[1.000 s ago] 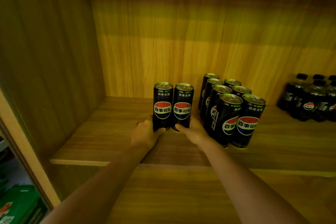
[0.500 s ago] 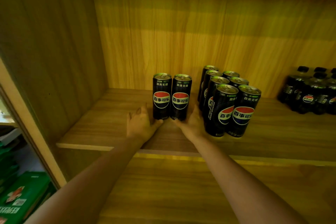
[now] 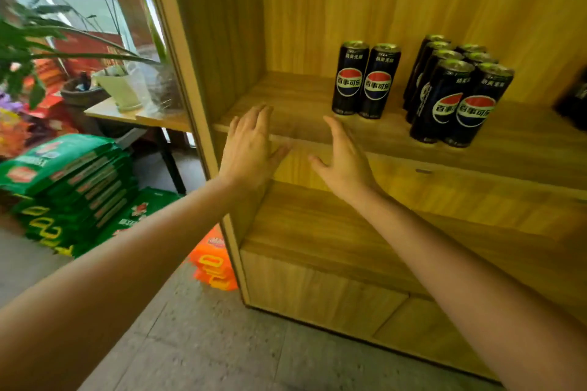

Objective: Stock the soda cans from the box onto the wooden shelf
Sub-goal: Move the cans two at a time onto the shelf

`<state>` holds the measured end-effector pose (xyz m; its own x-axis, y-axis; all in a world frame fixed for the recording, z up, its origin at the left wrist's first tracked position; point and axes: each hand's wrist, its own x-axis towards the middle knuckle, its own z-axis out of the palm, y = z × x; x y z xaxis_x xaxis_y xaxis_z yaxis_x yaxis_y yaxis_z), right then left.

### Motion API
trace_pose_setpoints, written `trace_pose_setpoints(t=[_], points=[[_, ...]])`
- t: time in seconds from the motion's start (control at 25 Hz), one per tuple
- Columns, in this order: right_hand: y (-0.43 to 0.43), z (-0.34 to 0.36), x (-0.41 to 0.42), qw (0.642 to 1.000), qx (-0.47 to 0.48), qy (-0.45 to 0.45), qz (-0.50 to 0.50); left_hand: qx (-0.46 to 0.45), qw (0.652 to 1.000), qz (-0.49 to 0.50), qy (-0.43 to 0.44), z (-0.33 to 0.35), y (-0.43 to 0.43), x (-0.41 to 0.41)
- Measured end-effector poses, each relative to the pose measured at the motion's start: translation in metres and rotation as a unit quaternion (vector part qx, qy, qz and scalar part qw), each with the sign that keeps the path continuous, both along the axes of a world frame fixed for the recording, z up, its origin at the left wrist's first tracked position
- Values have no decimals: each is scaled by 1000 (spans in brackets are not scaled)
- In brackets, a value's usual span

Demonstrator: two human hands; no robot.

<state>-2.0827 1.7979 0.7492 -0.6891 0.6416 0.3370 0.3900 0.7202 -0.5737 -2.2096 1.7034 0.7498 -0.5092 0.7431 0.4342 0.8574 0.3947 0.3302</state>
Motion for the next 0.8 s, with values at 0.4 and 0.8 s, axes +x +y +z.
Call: trace_pose_setpoints(t=[0.4, 0.8], points=[[-164, -130, -8, 991, 12, -120, 52, -28, 998, -48, -1, -133, -164, -19], [-267, -418, 17, 948, -101, -275, 121, -243, 960, -65, -121, -433, -299, 11]])
